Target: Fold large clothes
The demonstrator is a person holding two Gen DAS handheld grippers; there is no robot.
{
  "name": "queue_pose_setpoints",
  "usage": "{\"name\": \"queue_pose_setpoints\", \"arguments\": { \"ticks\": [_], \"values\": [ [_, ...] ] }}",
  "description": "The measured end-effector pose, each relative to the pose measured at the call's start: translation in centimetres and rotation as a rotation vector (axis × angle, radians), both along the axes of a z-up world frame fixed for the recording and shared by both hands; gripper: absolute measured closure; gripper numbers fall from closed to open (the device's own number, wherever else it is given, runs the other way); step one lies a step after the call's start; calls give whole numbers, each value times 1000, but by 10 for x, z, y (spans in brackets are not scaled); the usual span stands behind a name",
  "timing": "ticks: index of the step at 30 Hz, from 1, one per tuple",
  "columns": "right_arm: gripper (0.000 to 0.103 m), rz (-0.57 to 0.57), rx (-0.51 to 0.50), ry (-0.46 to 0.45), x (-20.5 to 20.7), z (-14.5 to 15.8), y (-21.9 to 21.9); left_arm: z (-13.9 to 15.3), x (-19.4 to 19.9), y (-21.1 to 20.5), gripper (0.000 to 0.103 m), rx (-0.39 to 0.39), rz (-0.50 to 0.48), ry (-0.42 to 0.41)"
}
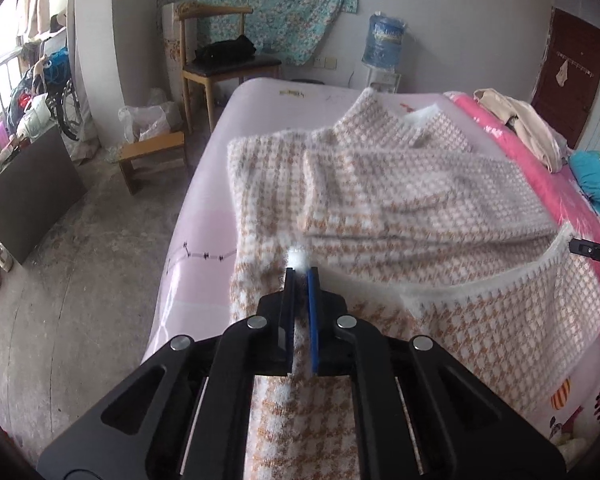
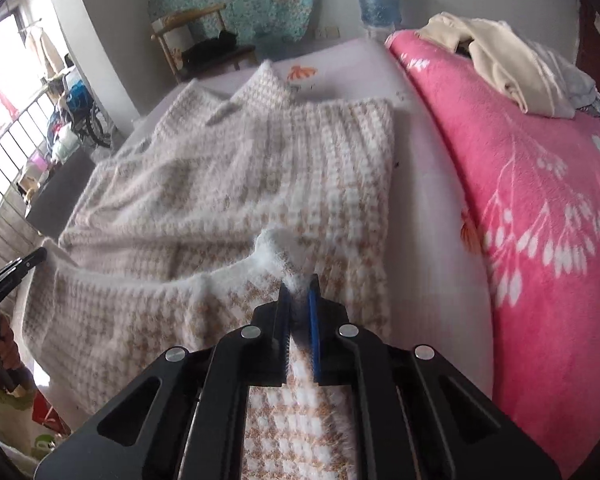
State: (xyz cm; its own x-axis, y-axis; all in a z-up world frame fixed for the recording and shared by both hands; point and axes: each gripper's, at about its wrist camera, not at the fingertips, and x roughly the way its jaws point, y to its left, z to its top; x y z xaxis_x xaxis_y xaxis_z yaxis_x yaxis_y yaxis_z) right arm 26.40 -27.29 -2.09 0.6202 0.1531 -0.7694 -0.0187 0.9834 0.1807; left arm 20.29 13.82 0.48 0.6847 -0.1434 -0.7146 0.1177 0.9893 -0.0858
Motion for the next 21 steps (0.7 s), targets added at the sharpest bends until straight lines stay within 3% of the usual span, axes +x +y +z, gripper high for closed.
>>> {"name": "queue_pose_setpoints", "arguments": {
  "ticks": [4,8,11,15,17,18,20,21],
  "values": [
    [95,-22,-12,-13,21,0,-4,0,23,-4,98,1,13,-24],
    [95,-27,-56,31,37,-27,-1,-26,41,-4,98,6,34,44],
    [95,-33,-52,51,40,-46,1,-39,39,0,98,-12,45,58],
    [94,-37,-50,54,40,-44,2,-42,37,-2,96,7,49,49],
    [88,-39,-36,53,36,-35,1,-42,36,-4,95,19,48,49],
    [81,-60,-52,39,31,-27,1,-43,36,-4,94,19,47,51],
    [56,-92,-99,-19,18,-10,4,-43,36,-2,94,8,49,57],
    [55,-86,-104,-53,11,0,7,-43,37,-1,94,4,50,58]
  ]
}}
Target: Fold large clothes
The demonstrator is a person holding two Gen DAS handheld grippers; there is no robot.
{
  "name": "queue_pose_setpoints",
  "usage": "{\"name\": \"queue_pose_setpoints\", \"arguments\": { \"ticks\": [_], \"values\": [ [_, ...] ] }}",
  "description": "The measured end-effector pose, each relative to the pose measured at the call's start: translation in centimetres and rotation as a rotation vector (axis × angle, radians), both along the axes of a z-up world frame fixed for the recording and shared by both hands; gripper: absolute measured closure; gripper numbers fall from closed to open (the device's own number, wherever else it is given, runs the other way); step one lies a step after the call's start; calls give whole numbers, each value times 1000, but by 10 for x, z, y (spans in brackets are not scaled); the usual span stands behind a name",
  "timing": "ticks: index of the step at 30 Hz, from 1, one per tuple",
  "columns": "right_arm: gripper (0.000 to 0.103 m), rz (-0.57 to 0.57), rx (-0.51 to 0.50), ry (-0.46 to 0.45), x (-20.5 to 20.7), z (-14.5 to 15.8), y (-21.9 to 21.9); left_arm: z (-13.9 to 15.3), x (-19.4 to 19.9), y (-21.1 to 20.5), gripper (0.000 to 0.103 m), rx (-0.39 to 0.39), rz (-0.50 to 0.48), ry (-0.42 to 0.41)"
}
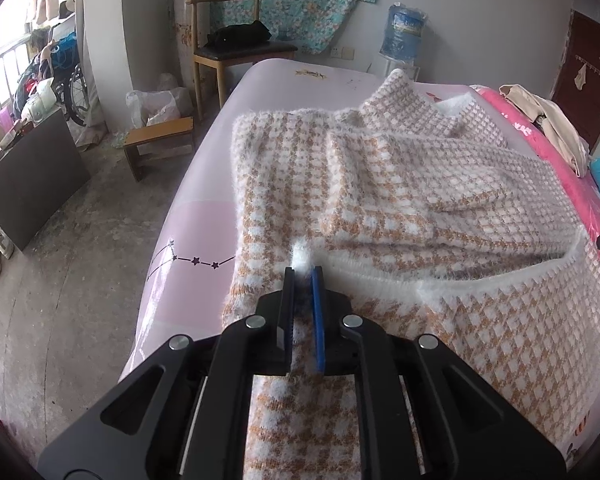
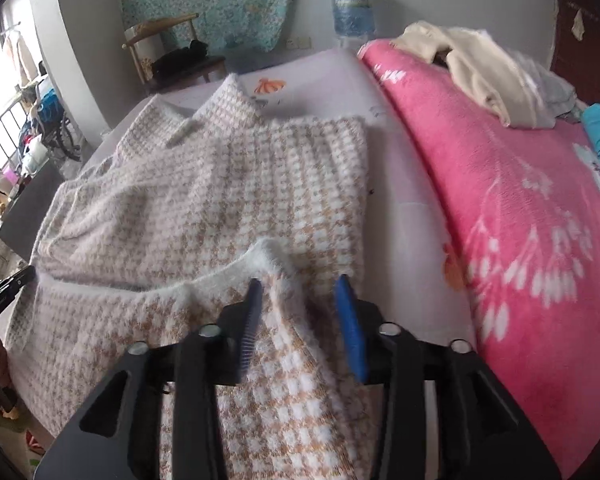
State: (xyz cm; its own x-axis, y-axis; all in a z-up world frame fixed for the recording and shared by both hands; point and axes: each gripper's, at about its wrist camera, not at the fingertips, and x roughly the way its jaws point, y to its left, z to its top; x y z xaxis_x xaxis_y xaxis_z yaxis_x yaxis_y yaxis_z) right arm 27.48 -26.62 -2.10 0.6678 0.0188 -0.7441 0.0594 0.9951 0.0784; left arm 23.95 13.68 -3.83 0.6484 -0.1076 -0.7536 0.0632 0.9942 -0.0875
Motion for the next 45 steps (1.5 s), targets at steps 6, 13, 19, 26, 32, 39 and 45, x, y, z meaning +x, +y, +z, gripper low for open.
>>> {"name": "queue_pose_setpoints", "arguments": {
  "ticks": [6,13,19,26,32,39,45],
  "values": [
    [55,265,77,-30,-13,16,63,-1,0,0,94,3,7,-2],
    [69,380,76,140,19,-45,117,4,-5,2,87,-10,13,-5],
    [69,309,140,80,-4,-10,80,39,-43,11,78,-77,0,-85],
    [69,444,87,41,-78,11,95,51,-111,-37,78,-267,-347,-32],
    [74,451,-15,137,-85,-37,130,9,-123,-92,77,-141,-409,65],
    [75,436,-9,148,-84,-36,126,3,-126,-88,78,-151,-391,67],
    [75,604,3,88,-97,-32,161,3,-125,-96,78,-160,-451,47]
  ]
}}
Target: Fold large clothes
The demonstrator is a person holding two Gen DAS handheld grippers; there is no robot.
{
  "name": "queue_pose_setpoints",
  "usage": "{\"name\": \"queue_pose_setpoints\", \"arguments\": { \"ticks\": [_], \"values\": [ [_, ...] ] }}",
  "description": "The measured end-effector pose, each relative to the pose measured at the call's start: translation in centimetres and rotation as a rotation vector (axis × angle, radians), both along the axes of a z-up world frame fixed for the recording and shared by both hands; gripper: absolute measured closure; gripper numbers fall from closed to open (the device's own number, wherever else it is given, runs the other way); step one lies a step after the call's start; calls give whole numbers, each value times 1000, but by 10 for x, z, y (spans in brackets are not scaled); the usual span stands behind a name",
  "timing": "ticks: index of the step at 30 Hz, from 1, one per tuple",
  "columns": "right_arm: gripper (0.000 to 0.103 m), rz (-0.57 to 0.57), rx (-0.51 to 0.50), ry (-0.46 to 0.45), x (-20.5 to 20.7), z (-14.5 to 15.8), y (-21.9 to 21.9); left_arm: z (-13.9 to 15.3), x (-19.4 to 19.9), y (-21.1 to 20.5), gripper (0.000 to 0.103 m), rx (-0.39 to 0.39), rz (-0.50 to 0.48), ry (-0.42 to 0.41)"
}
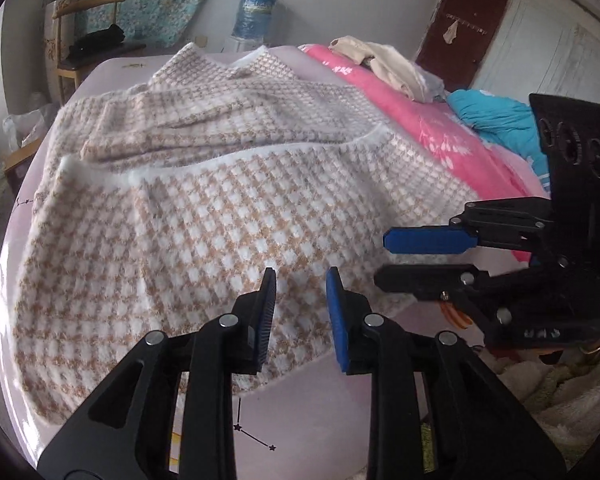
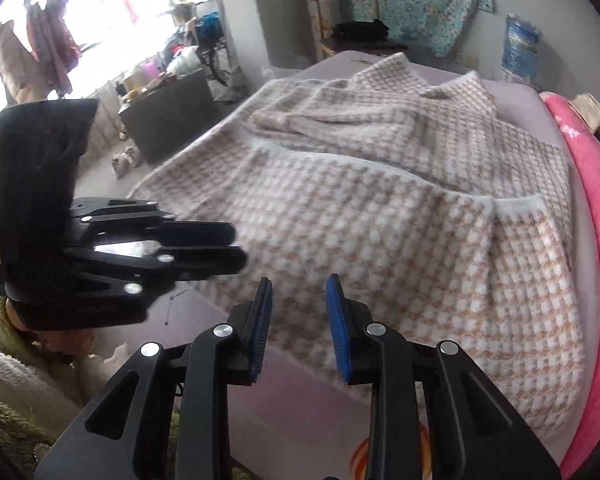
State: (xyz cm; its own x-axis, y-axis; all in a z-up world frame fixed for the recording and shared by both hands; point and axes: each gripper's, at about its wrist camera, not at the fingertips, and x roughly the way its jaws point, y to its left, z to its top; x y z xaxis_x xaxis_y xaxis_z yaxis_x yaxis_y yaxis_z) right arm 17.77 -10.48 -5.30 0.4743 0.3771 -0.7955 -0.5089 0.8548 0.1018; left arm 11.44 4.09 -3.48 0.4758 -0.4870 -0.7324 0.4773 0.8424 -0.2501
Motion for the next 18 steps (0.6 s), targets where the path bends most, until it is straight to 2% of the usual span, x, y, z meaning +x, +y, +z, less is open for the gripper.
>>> {"name": "queue_pose_setpoints", "arguments": {
  "ticks": [1,3,6,8,10,12,13,15,18],
  "values": [
    [75,5,-43,11,2,-12,6,-8,4,-2,76,29,24,18],
    [75,6,-67,-17,-1,-23,10,-13,9,4,76,-7,50,42],
    [75,-6,-57,1,-2,-8,6,-4,8,14,77,-20,75,48],
    [76,4,-31,-28,-12,3,2,2,1,26,77,-34,99,28],
    [76,11,-35,-12,-13,-2,2,-1,-4,37,77,-17,138,19],
    [76,2,-51,16,-7,-23,5,-17,1,43,77,7,178,62],
    [75,-4,-28,12,-7,-25,3,-20,3,46,77,-17,186,65],
    [76,-14,-13,41,-4,-15,-1,-12,2,50,78,-26,198,66],
    [76,-31,-24,0,-12,-6,-10,-7,-3,64,76,19,251,21]
  ]
}}
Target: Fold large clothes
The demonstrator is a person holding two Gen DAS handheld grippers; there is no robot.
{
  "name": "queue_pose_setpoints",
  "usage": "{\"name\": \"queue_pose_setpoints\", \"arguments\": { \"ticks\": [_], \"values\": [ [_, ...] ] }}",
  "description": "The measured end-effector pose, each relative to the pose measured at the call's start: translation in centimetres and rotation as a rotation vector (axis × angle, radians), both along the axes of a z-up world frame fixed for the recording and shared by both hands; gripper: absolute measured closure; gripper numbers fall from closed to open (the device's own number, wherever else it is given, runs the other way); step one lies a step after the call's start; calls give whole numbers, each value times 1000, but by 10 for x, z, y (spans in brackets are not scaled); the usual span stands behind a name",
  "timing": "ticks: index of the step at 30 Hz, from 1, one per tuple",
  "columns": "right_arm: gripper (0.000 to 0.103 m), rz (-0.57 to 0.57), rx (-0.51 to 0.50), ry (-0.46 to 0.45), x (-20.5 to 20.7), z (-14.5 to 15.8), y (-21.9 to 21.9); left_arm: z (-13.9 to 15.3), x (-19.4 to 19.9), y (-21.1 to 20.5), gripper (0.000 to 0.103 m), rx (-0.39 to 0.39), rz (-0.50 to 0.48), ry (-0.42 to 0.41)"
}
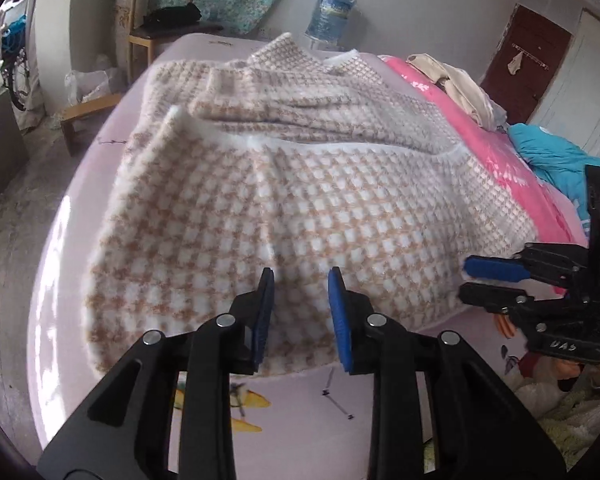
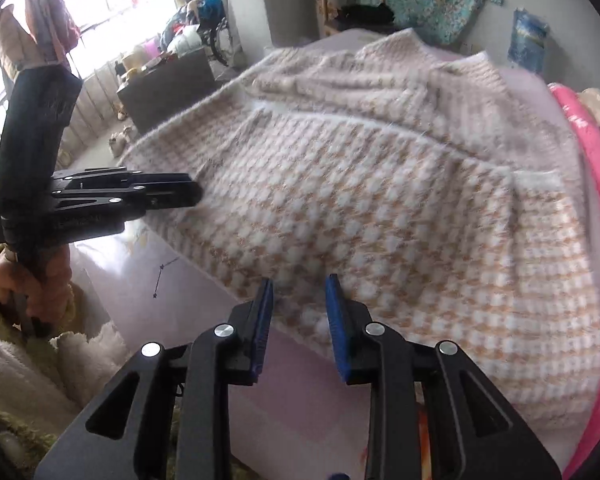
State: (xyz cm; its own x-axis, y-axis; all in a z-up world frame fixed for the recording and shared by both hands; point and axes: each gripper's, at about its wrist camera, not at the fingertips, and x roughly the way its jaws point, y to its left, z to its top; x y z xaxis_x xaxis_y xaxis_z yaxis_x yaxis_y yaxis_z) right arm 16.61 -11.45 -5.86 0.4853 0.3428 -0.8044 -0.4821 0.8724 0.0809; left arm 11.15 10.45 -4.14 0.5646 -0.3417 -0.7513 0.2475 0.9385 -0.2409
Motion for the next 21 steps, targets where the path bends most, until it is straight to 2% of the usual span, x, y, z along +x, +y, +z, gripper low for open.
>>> {"name": "queue_pose_setpoints", "arguments": {
  "ticks": [1,3,5,7,8,10,12,13,15,17,18,19,21],
  "values": [
    [76,-13,-14,19,2,-9,-3,-5,1,5,76,10,19,10],
    [76,-24,22,21,4,-20,-9,-14,1,18,83,-30,43,17],
    [77,-26,24,36,6,-13,-10,-9,2,19,83,-36,45,23],
    [77,-53,66,27,3,1,-22,0,1,24,80,-34,70,-1],
    [77,-76,89,13,1,5,-31,3,0,29,74,-27,92,-13],
    [77,-170,83,15,2,1,-57,-4,3,41,74,-14,135,4],
    [77,-253,29,72,11,-23,-76,-14,4,50,78,-57,150,22],
    [78,-258,76,61,9,-24,-81,-14,5,52,78,-71,150,19],
    [78,-262,90,79,10,-19,-84,-9,9,51,77,-56,141,36],
    [78,-289,103,47,7,-5,-94,2,10,54,75,-74,146,23],
    [77,-325,135,24,5,3,-107,7,10,57,68,-81,155,5],
    [75,-379,151,4,5,6,-124,8,10,59,66,-75,165,-5],
    [75,-495,128,-9,6,2,-150,1,17,61,65,-46,181,26]
  ]
}}
